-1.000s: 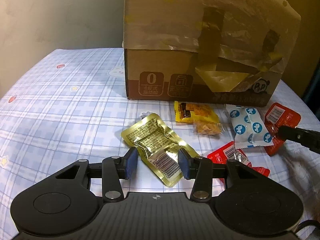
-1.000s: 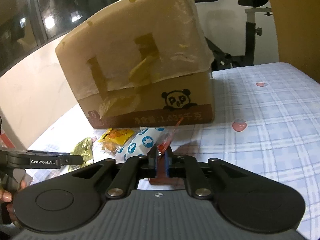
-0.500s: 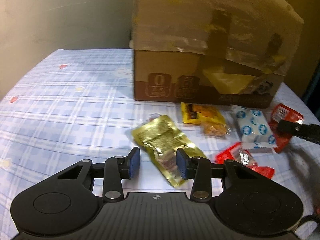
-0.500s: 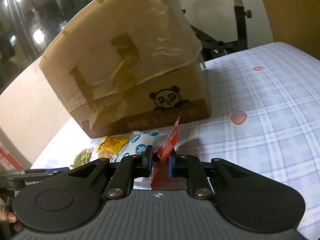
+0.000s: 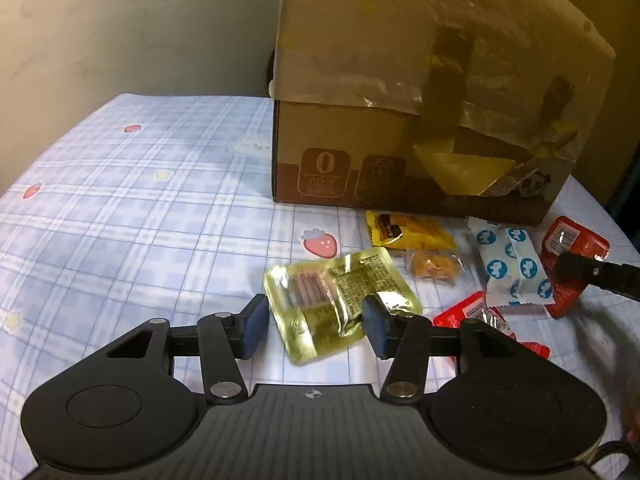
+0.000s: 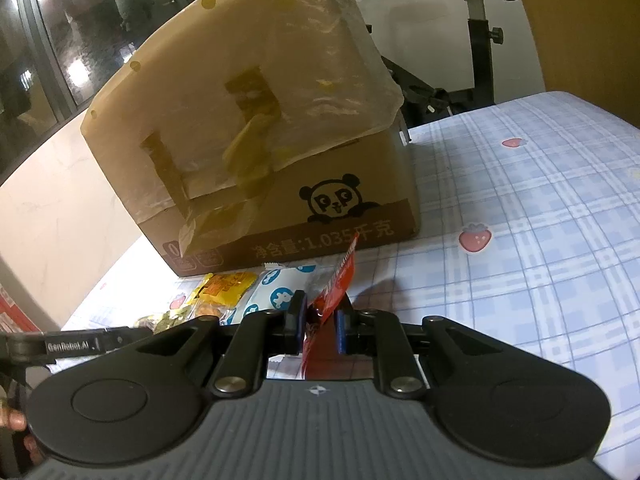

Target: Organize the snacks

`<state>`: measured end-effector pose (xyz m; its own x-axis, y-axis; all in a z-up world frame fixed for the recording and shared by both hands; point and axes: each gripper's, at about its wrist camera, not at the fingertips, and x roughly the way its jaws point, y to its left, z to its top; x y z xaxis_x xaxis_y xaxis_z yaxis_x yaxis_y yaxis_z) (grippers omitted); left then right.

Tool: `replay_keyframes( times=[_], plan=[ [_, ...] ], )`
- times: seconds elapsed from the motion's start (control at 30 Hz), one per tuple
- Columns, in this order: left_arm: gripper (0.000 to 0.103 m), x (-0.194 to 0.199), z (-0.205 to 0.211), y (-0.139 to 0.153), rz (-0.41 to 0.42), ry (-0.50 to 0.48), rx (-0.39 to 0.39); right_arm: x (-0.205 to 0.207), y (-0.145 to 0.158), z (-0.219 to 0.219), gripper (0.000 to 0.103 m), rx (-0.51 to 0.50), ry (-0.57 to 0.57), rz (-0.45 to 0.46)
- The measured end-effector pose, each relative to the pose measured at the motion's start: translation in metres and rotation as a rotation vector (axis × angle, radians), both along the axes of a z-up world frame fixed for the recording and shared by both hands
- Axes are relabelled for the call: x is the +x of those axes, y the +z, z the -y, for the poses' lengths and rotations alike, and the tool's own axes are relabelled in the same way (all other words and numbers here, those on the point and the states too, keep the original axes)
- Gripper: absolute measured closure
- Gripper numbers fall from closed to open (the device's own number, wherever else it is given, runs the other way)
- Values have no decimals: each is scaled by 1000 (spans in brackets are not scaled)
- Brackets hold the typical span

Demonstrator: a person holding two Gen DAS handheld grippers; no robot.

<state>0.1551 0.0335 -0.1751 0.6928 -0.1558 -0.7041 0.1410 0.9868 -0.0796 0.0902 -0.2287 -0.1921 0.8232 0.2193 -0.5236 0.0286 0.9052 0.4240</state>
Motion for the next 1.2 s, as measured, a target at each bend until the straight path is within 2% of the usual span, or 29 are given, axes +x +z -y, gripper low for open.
replay_keyframes(
  times=[0.13,0.47,0.7,0.83,1.0,1.2],
  plan=[
    [49,-6,-2,2,-23,-20,-53,1,0,1,87,3,-1,0],
    [49,-17,3,6,-61,-143,-112,1,0,1,87,6,-3,-2],
    [43,-16,-4,14,-2,-165,9,1,0,1,87,6,-3,-2],
    [41,-2,3,16,53,-237,68,1,0,2,87,6,-3,-2],
    [38,10,16,11,52,-353,80,1,-1,2,87,7,-4,-3],
    [36,15,21,0,29,-390,87,1,-1,2,87,13,-5,-3]
  ],
)
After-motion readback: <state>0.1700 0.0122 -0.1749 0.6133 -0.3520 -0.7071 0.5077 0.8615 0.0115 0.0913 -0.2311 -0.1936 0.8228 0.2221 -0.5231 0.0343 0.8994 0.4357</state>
